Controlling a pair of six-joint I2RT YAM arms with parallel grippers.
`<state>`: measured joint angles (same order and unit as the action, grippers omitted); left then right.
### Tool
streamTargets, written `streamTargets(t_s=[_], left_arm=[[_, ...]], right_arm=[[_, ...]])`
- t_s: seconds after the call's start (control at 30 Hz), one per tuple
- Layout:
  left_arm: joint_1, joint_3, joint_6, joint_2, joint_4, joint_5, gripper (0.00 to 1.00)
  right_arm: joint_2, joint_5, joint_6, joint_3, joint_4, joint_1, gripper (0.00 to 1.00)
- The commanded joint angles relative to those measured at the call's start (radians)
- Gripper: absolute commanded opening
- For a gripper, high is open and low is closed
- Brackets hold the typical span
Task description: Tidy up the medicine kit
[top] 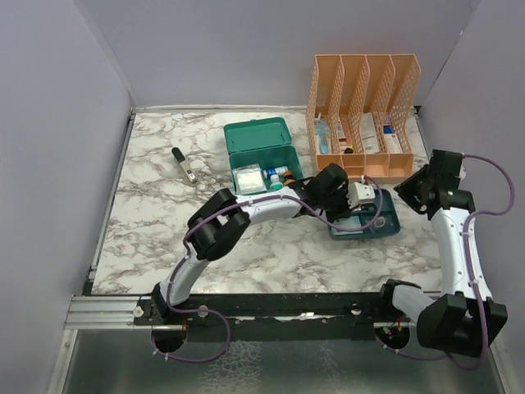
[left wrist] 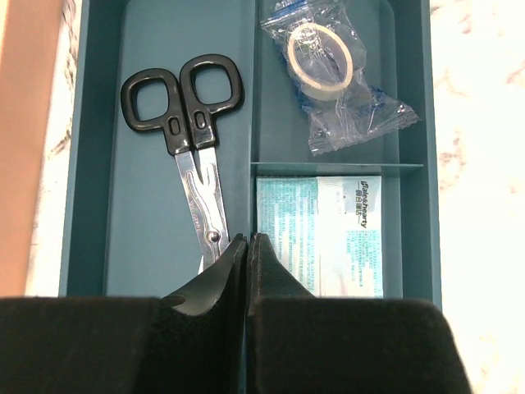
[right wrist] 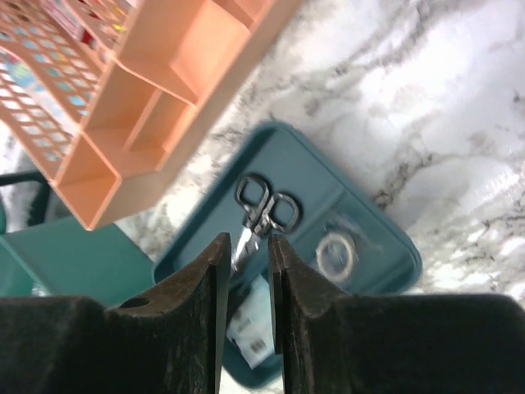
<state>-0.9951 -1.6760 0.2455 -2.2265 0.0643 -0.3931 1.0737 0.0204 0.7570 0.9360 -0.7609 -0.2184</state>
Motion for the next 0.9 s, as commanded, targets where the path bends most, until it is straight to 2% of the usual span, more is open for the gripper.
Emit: streamTargets(t_s=[0.0,0.2,0.47,0.67,0.87], left_arm=[[-0.011,0.032,-0.030,0.163,-0.031,-0.062,0.00],[-0.013,0.044,0.001,0.276,0.039,-0.056,0.00],[0.040,-0.031,0.148,0.360,0.289,-0.019,0.00],[0.136,-0.034,0.195,0.402,0.381,-0.054,0.00],[0.250,0.012,0.256,0.467,0.427,-0.077,0.00]], right_arm=[[-0.031,0.009,-0.022,0.110,-0.034,-0.009,0.25],[-0.032,0.001,-0.048,0.236,-0.054,-0.009,0.26],[0.029,-0.107,-0.069,0.388,-0.086,-0.009,0.30],[0.071,-0.200,-0.098,0.422,-0.074,-0.009,0.35],[0.074,-0.298,-0.107,0.342,-0.008,-0.009,0.36]])
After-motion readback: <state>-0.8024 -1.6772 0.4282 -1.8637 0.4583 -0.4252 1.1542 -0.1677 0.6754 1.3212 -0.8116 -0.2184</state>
